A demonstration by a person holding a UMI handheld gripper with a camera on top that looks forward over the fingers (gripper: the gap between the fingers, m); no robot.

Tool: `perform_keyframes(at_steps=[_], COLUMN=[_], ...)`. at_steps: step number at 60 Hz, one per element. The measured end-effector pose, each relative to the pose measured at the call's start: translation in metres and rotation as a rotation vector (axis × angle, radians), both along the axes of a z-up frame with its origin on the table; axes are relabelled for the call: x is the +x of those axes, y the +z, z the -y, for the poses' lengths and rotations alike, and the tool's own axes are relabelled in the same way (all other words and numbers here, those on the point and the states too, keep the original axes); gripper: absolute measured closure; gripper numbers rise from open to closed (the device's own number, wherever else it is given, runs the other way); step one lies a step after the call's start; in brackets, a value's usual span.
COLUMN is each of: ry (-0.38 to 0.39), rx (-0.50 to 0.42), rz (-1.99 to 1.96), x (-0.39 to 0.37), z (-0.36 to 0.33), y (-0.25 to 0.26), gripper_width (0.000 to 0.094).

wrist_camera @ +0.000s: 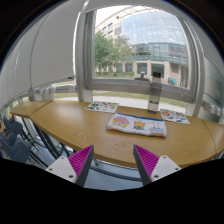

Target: Fold towel

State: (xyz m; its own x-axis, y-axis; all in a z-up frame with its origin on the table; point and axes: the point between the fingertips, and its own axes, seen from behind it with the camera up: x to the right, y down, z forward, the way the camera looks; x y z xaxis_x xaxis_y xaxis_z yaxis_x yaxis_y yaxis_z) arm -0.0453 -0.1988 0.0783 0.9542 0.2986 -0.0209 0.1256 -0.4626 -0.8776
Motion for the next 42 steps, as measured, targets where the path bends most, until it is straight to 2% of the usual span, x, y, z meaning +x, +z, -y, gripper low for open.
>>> perform_keyframes(at_steps=[9,19,24,32,42], ry=[-0.035,-0.136,-0.196,-0.292,-0.328], rx=[-0.042,-0.061,-0.060,-0.085,-0.173], rz=[0.002,0.016,0.033,0.070,0.137], x=[-0.001,0.013,0.034,0.082,0.137], z=[-0.014,-0.056,-0.078,-0.104,-0.098], y=[-0.002,0.004,0.013,0.021,0.022], gripper_width=[0.0136,0.0137,0.0172,0.0334,0.0528])
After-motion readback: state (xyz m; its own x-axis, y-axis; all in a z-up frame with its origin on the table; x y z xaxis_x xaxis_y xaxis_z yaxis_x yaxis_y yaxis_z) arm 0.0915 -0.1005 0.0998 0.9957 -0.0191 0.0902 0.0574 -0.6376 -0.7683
